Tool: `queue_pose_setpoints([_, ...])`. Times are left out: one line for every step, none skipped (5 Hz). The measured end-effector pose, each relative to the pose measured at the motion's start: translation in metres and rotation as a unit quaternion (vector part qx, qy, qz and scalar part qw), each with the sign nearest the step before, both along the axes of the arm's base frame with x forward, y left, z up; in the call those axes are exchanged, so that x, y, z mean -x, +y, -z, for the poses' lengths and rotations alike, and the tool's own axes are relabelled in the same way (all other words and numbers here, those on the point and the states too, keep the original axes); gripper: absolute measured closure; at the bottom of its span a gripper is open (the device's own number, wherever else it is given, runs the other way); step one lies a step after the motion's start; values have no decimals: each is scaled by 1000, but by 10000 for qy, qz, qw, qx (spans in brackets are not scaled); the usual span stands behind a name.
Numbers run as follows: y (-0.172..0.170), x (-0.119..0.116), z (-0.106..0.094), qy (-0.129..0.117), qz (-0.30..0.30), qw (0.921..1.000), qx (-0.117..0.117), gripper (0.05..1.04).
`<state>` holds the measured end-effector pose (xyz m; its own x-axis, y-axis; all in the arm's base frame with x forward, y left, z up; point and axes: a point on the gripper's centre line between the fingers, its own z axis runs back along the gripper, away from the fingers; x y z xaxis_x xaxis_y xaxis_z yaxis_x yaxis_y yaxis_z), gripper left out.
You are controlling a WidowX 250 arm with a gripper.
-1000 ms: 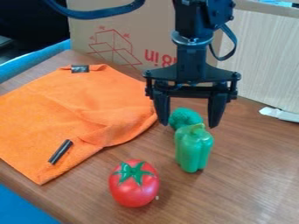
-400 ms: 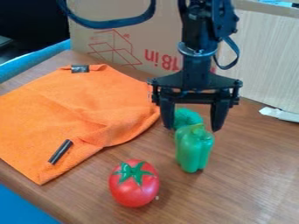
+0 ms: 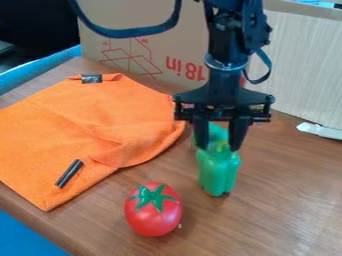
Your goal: Move the green bell pepper on the top left edge of the cloth
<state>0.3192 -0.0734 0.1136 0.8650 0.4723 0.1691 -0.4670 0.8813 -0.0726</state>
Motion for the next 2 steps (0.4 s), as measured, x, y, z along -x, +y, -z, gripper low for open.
queue_pose_setpoints([2,-2,1,-57,-15,10000,-31,831])
queue_pose_setpoints([4,-2,2,-48,6,10000,-16,952])
